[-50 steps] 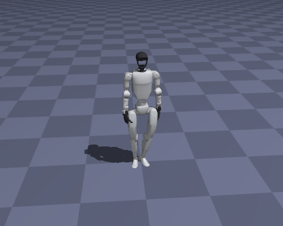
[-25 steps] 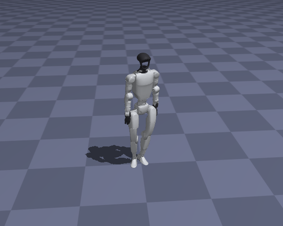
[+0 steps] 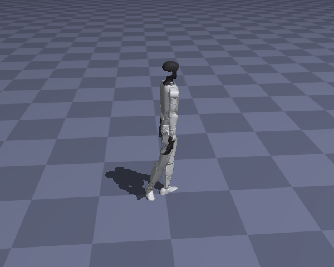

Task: In place motions

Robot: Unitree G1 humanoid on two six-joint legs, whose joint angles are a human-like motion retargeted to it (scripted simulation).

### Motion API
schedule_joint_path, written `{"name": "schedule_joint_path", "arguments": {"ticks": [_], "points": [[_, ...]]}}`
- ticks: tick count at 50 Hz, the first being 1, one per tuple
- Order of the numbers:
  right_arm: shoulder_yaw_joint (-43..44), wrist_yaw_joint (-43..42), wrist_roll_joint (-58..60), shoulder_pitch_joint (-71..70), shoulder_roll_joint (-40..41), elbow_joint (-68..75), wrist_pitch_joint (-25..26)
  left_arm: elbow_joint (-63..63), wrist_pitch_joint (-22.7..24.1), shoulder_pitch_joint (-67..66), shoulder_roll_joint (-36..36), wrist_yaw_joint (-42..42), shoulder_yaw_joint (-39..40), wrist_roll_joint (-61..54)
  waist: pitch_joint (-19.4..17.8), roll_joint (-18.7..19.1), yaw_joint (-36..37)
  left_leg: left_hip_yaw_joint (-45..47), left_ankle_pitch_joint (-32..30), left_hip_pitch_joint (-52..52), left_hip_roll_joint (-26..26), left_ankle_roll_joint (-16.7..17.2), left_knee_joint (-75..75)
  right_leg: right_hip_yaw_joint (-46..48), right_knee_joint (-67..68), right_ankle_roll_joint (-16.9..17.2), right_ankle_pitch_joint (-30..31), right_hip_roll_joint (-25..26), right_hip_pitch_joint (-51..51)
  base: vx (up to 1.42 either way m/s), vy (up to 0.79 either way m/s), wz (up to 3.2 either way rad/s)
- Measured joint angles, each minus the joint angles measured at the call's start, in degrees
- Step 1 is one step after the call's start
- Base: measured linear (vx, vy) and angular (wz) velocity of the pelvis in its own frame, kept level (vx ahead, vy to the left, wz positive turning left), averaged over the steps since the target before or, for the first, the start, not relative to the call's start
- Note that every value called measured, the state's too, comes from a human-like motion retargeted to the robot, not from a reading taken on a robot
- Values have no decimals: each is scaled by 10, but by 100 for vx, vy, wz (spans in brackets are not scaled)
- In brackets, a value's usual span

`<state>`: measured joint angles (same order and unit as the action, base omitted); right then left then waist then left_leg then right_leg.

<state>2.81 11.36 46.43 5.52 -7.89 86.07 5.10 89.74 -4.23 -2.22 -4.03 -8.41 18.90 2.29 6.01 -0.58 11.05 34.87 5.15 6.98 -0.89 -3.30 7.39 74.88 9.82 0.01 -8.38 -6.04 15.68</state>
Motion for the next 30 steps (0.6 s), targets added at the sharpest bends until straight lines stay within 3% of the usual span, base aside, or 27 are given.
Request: {"name": "schedule_joint_path", "arguments": {"ticks": [2,5,7,8,10,12,13,14,15,17,18,21,26,30], "points": [[2,-1,-13,9,3,-6,-9,8,-4,-3,1,0,0,-8,17,35,-44,-51,-6,11,24,8,2,-88,62,-42,8,-1,-26,12,-17,177],[0,-1,-63,5,10,-2,-17,8,-10,18,-11,0,-10,-2,22,59,-100,-114,-20,35,37,8,4,-311,195,-14,-54,-16,-133,-9,-27,119],[2,13,-93,-4,15,1,-22,-6,-8,43,-24,-1,-27,6,11,40,-42,-64,-20,29,45,10,0,-510,253,32,-109,-27,-208,-22,-31,-119],[4,20,-101,-3,18,1,-27,-14,-6,53,-30,-1,-41,9,5,32,-39,-65,-23,27,40,8,-4,-558,234,35,-119,-8,-217,-15,-29,88],[13,34,-102,2,25,-1,-34,-29,-4,74,-43,-3,-78,11,-15,45,-138,-173,-44,28,25,0,-9,-509,198,3,-114,40,-242,-7,-25,387],[5,37,-84,7,24,-2,-32,-41,-3,94,-51,-4,-103,14,-24,32,-178,-210,-49,28,1,-11,-6,-526,124,-4,-71,48,-249,-7,-18,256],[2,36,-72,8,23,-2,-32,-46,-3,105,-55,-4,-114,17,-29,15,-182,-212,-48,23,-18,-18,-4,-540,78,-19,-15,46,-247,-8,-13,94],[-1,31,-59,10,22,-1,-31,-50,-4,116,-59,-6,-126,19,-32,2,-179,-210,-44,22,-29,-25,-1,-562,60,-24,-2,48,-246,-8,-9,29],[-4,25,-46,11,21,0,-30,-55,-5,128,-62,-8,-138,21,-33,-8,-174,-207,-40,23,-37,-32,2,-588,55,-24,-9,53,-245,-7,-4,-45],[1,12,-22,18,20,-2,-18,-63,-4,144,-57,-14,-163,27,-29,-14,-143,-196,-31,30,-37,-39,11,-490,67,-31,-37,22,-230,-6,1,-20],[9,6,-11,23,21,-5,-12,-67,-4,150,-50,-14,-176,29,-32,-14,-163,-219,-31,33,-46,-43,19,-522,64,-18,-20,26,-242,-8,1,49],[22,-10,1,26,25,-14,-7,-79,4,160,-33,-11,-196,25,-35,-16,-148,-185,-19,34,-38,-50,25,-545,49,-9,-2,24,-244,-13,-1,-74],[13,-6,-3,15,31,-18,-21,-86,19,160,-26,-11,-215,10,-30,13,-213,-125,2,38,5,-39,29,-585,47,-24,-12,55,-275,-18,-3,-127],[-4,20,-10,0,25,-14,-32,-72,8,175,-34,-40,-244,15,-30,33,-245,-28,24,34,49,-26,28,-441,35,-35,-46,35,-250,-29,-1,-241]]}}
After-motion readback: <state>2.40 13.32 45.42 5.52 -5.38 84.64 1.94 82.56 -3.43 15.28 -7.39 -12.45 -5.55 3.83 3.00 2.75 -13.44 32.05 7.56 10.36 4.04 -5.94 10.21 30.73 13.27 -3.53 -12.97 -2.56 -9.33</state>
